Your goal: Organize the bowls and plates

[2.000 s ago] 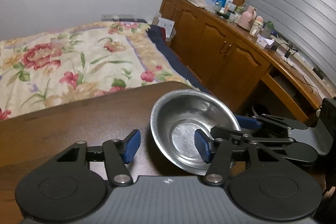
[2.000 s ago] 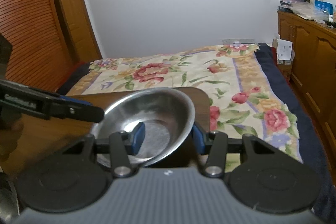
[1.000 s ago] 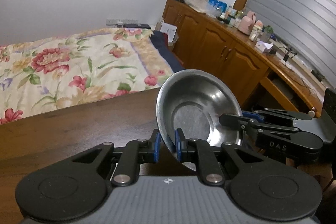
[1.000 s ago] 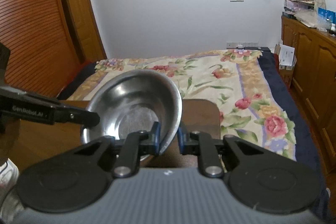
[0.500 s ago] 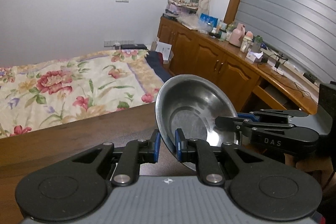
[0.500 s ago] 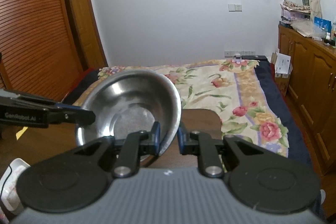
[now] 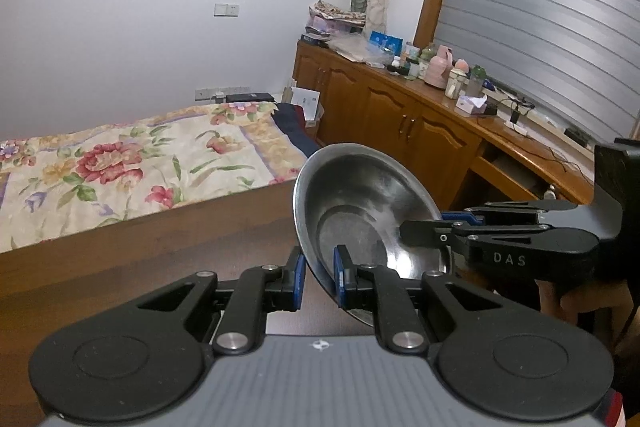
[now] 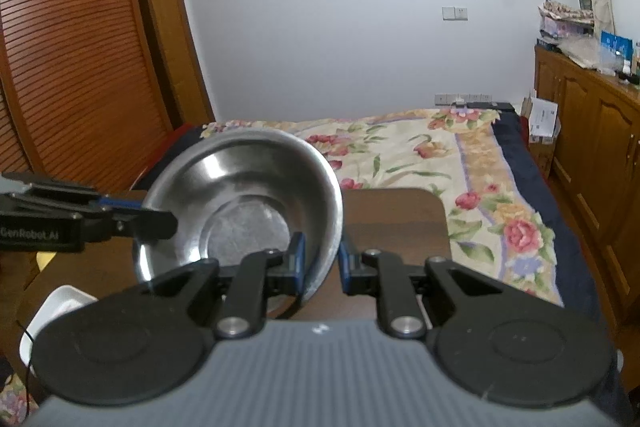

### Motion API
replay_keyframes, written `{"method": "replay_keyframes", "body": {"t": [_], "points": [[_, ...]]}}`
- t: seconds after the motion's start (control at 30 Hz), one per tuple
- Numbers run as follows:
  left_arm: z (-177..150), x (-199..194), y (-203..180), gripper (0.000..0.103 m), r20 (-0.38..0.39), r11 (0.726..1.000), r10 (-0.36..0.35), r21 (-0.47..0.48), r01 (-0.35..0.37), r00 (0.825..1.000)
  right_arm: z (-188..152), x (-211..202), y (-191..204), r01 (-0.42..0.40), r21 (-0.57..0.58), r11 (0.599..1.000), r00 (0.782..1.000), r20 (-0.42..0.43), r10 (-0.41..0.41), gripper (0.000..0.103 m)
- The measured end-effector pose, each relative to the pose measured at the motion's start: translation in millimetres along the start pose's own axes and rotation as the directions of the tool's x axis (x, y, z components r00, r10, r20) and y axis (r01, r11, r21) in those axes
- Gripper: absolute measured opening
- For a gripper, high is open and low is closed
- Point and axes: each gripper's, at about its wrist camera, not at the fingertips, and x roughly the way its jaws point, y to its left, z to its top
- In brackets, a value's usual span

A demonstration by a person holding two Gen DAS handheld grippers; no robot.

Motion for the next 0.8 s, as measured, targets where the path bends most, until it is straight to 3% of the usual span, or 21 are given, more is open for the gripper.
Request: {"method": "replay_keyframes", "body": {"t": [0.8], "points": [[-91.8,-38.1,2.1,0.017,-0.016,0.999,0.004,-0.037,-0.004,1.0,-59.1,-23.4,42.6,-0.079,0.003,0.997,0.994,-0.08,0.079,0.019]]}}
